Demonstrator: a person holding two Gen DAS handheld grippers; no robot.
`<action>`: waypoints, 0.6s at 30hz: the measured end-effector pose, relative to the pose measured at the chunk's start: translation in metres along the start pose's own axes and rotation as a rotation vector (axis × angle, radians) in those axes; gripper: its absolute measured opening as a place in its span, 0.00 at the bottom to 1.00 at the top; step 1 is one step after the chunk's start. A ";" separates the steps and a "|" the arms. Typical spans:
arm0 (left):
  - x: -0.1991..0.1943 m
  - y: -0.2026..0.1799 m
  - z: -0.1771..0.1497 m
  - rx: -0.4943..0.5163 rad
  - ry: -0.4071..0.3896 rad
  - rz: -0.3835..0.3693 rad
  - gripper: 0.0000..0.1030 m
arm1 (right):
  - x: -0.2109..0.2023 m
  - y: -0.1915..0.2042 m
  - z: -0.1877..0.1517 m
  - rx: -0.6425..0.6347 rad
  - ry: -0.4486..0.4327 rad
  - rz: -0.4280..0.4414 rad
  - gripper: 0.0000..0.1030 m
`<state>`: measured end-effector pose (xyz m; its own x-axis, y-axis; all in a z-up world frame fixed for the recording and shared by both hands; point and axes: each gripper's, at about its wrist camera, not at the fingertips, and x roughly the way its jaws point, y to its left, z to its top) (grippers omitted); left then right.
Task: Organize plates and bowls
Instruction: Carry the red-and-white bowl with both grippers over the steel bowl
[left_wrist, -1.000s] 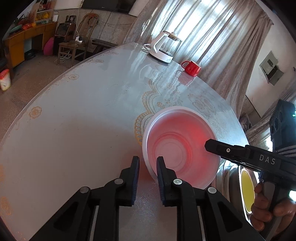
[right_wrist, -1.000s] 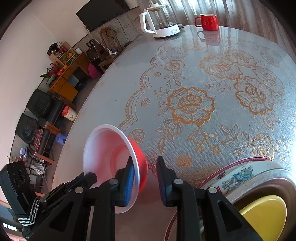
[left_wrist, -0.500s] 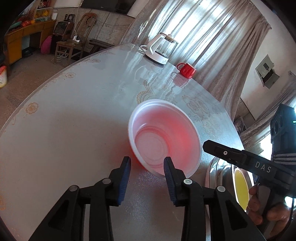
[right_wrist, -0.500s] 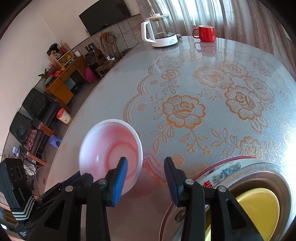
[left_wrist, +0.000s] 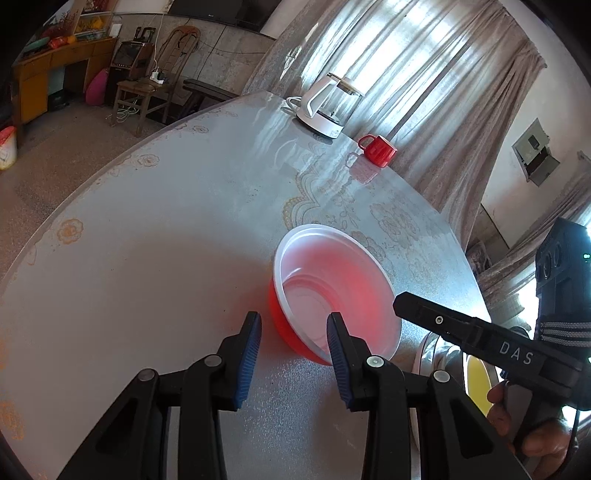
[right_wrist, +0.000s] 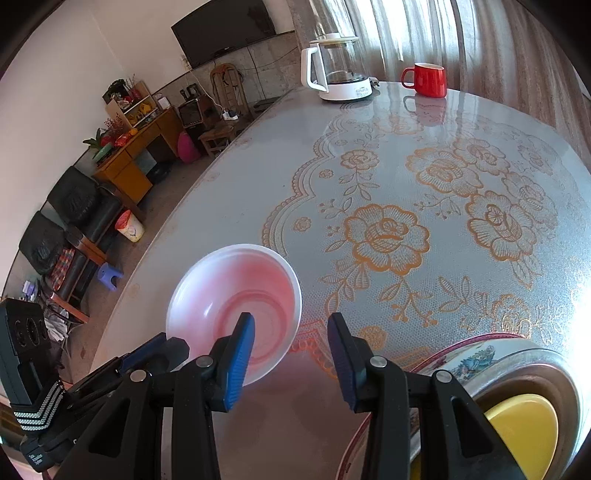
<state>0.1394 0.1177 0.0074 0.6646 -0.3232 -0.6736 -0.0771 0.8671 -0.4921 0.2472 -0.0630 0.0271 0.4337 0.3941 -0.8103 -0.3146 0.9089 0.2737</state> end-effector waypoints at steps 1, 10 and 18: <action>0.001 0.000 0.001 0.006 0.000 0.005 0.35 | 0.002 0.002 -0.001 0.000 0.007 -0.007 0.40; 0.004 -0.002 0.001 0.052 -0.003 0.027 0.16 | 0.011 0.010 -0.011 -0.041 0.022 -0.037 0.13; -0.007 -0.007 -0.005 0.060 0.000 0.016 0.14 | 0.003 0.005 -0.013 -0.002 0.005 -0.015 0.12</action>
<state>0.1315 0.1113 0.0125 0.6640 -0.3092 -0.6808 -0.0426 0.8933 -0.4473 0.2360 -0.0591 0.0198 0.4346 0.3797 -0.8167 -0.3100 0.9144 0.2602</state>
